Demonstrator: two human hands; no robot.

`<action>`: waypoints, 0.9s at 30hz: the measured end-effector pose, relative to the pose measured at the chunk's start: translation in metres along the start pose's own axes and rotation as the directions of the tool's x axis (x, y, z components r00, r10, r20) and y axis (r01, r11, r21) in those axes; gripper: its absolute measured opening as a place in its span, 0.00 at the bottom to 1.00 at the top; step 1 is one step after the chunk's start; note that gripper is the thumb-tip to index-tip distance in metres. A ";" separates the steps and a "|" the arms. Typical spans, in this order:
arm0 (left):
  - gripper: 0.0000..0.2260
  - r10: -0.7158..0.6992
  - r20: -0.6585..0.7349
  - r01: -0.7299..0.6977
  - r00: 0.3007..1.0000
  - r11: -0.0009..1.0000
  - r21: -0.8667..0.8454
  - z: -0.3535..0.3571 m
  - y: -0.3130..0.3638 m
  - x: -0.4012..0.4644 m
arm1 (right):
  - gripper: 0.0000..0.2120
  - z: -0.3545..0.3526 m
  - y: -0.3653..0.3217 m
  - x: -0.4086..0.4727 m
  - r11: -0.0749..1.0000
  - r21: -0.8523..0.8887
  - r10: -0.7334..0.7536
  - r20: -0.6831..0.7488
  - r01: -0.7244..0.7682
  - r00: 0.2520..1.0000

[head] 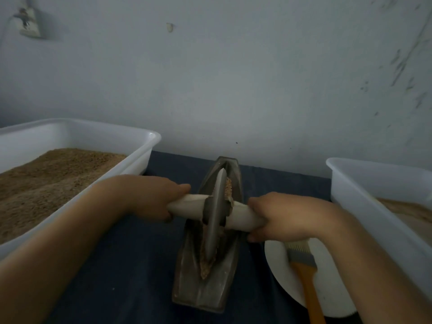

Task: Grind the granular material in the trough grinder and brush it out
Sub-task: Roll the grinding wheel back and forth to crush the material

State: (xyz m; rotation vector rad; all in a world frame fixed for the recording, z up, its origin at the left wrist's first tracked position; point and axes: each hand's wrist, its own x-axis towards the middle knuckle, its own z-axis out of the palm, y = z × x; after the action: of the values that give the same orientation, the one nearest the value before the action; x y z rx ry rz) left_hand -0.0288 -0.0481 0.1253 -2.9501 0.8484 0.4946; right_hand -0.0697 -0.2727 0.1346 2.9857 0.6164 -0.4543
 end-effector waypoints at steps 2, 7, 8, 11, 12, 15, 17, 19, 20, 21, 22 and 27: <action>0.13 0.017 0.053 -0.016 0.998 0.999 -0.030 -0.003 0.000 -0.005 | 0.14 -0.002 -0.002 -0.005 1.000 0.018 -0.015 0.026 0.014 1.000; 0.14 -0.022 0.012 0.022 1.000 0.998 -0.056 0.000 -0.001 0.005 | 0.14 0.002 0.003 0.008 0.998 0.057 0.023 -0.044 -0.020 0.999; 0.13 -0.033 -0.034 0.031 0.999 0.999 -0.040 0.002 -0.001 0.009 | 0.14 0.005 0.006 0.012 0.998 0.051 0.042 -0.078 -0.038 0.996; 0.14 -0.073 -0.294 0.107 0.953 0.989 0.101 0.014 -0.003 0.028 | 0.14 0.017 0.017 0.029 0.995 0.038 0.101 -0.243 -0.095 0.965; 0.15 -0.071 -0.400 0.139 0.914 0.980 0.143 0.019 -0.004 0.035 | 0.12 0.022 0.021 0.034 0.994 0.021 0.112 -0.319 -0.111 0.941; 0.16 -0.062 -0.629 0.206 0.775 0.966 0.159 0.033 -0.004 0.051 | 0.11 0.037 0.031 0.051 0.985 -0.078 0.091 -0.537 -0.156 0.839; 0.17 -0.057 -0.694 0.221 0.718 0.964 0.150 0.037 -0.004 0.058 | 0.12 0.042 0.034 0.058 0.984 -0.077 0.081 -0.607 -0.161 0.791; 0.18 -0.055 -0.714 0.219 0.698 0.966 0.140 0.038 -0.004 0.060 | 0.13 0.045 0.036 0.061 0.988 -0.052 0.081 -0.631 -0.147 0.771; 0.18 -0.050 -0.714 0.216 0.698 0.966 0.143 0.037 -0.005 0.060 | 0.13 0.044 0.036 0.061 0.988 -0.050 0.079 -0.634 -0.143 0.770; 0.17 -0.041 -0.709 0.210 0.704 0.966 0.153 0.037 -0.006 0.060 | 0.13 0.044 0.036 0.060 0.988 -0.059 0.075 -0.629 -0.143 0.774; 0.17 -0.032 -0.697 0.201 0.717 0.966 0.163 0.036 -0.007 0.058 | 0.12 0.043 0.035 0.059 0.987 -0.075 0.069 -0.614 -0.145 0.786; 0.17 -0.041 -0.494 0.138 0.868 0.977 0.162 0.023 -0.006 0.041 | 0.10 0.027 0.024 0.041 0.990 -0.078 0.078 -0.402 -0.119 0.912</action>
State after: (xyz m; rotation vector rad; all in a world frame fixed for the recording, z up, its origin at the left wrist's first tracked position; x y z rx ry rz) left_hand -0.0001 -0.0614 0.0903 -2.9428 0.7264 -0.3465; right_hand -0.0321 -0.2821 0.0967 3.0062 0.4884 0.1976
